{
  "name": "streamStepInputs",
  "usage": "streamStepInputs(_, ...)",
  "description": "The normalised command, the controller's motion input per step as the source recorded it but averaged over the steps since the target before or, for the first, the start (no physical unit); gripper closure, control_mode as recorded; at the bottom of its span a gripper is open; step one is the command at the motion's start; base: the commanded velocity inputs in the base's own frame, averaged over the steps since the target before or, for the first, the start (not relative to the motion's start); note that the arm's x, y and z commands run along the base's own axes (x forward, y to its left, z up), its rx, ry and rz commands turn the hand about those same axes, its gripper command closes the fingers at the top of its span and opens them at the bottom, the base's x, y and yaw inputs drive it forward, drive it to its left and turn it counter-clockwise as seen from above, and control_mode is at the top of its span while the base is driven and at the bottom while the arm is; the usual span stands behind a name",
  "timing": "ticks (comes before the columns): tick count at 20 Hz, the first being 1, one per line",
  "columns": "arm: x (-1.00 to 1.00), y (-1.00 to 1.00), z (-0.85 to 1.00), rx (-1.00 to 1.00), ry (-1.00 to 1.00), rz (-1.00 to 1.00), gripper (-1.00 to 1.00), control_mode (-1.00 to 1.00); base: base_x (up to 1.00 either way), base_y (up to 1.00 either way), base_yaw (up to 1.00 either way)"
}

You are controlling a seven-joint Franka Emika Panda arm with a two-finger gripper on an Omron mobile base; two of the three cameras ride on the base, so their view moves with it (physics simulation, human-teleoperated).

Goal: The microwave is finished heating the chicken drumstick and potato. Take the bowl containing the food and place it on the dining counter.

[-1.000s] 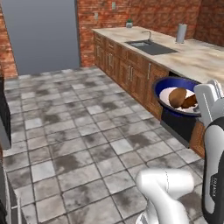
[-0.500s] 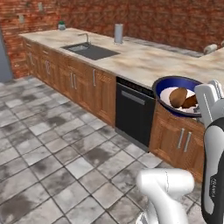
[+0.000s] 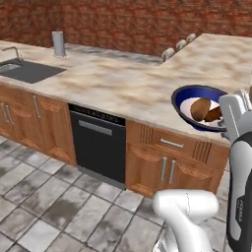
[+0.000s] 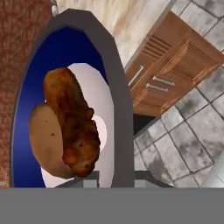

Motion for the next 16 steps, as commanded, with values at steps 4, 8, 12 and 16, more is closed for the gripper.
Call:
streamStepInputs(4, 0.00, 0.00, 0.00, 0.00, 0.00, 0.00, 1.00, 1.00, 0.91, -0.22, -0.50)
streamStepInputs(8, 0.00, 0.00, 0.00, 0.00, 0.00, 0.00, 1.00, 1.00, 0.85, -0.03, -0.55)
streamStepInputs(12, 0.00, 0.00, 0.00, 0.00, 0.00, 0.00, 1.00, 1.00, 0.95, 0.00, -0.46)
streamStepInputs(16, 0.00, 0.00, 0.00, 0.00, 0.00, 0.00, 1.00, 1.00, 0.51, 0.00, -0.41)
